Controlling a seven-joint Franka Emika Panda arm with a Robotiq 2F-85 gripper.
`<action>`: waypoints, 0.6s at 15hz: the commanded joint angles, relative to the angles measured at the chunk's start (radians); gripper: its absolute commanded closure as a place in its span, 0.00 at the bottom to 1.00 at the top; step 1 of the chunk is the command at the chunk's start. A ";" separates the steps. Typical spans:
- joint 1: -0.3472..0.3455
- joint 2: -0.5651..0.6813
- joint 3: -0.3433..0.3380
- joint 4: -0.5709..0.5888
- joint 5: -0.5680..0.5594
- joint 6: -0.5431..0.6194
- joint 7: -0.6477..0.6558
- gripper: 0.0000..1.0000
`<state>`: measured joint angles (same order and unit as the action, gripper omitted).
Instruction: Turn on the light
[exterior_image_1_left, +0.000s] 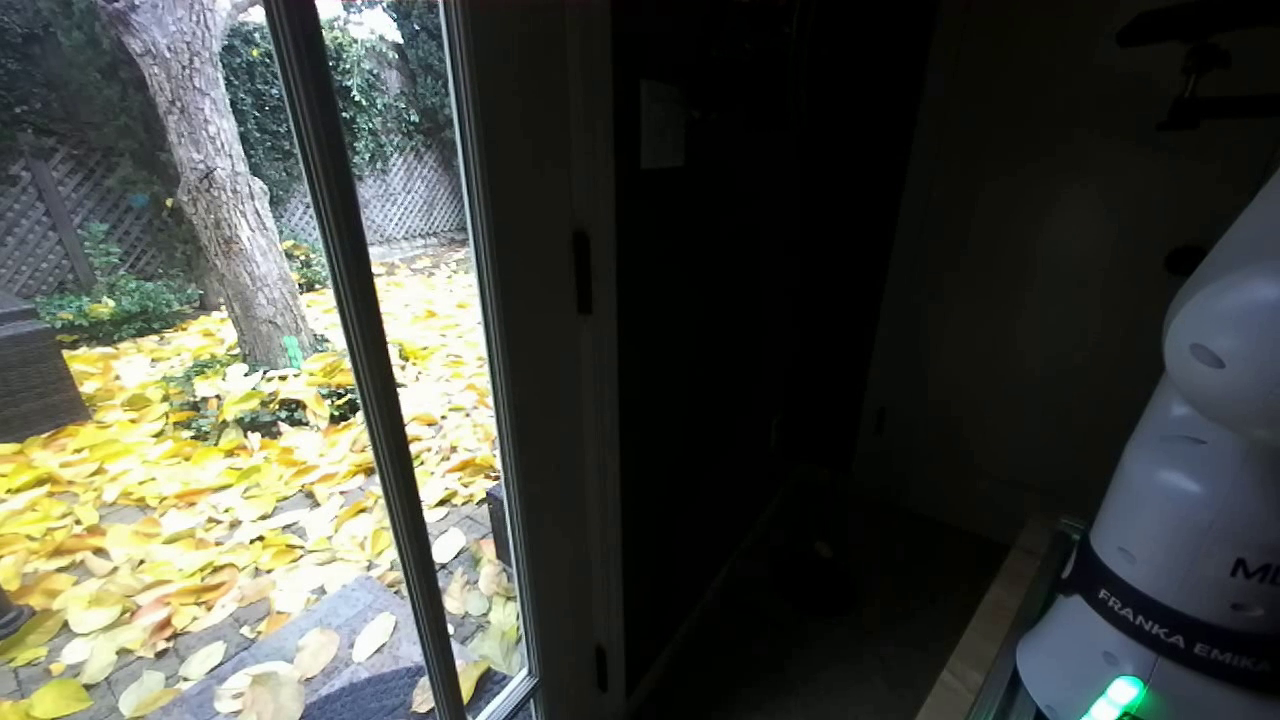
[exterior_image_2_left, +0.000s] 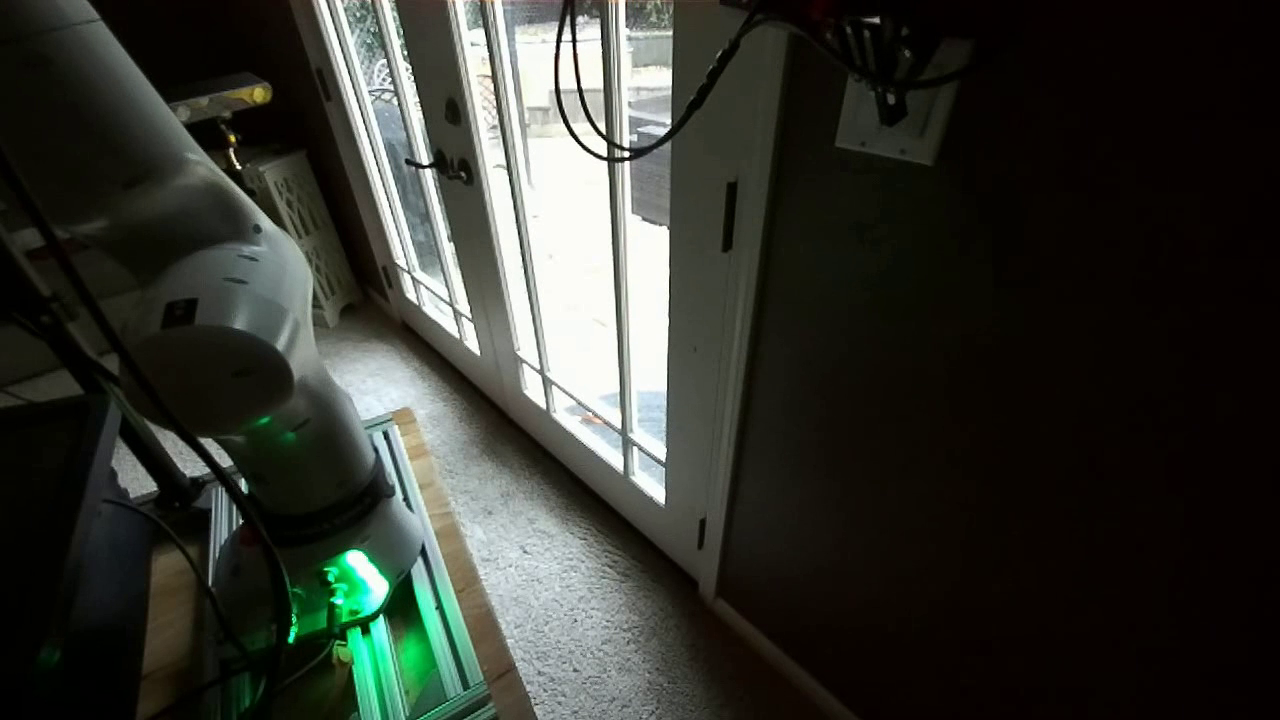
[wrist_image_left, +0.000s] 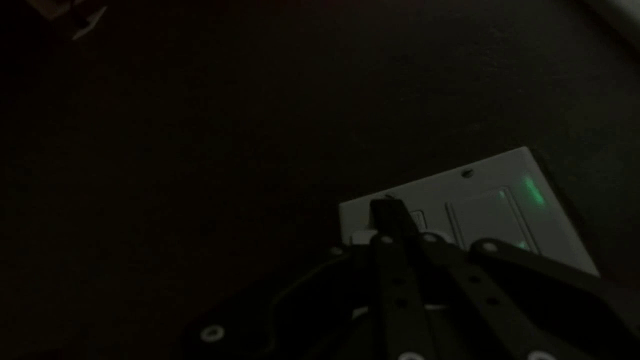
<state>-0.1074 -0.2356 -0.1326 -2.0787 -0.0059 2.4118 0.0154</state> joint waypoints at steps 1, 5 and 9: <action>-0.012 -0.001 0.012 0.009 -0.018 -0.015 0.023 0.97; -0.005 0.013 0.010 0.000 0.002 0.022 0.019 0.98; -0.004 0.034 0.013 -0.005 0.009 0.081 0.040 0.98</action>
<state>-0.1060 -0.2163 -0.1304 -2.0794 -0.0046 2.4412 0.0209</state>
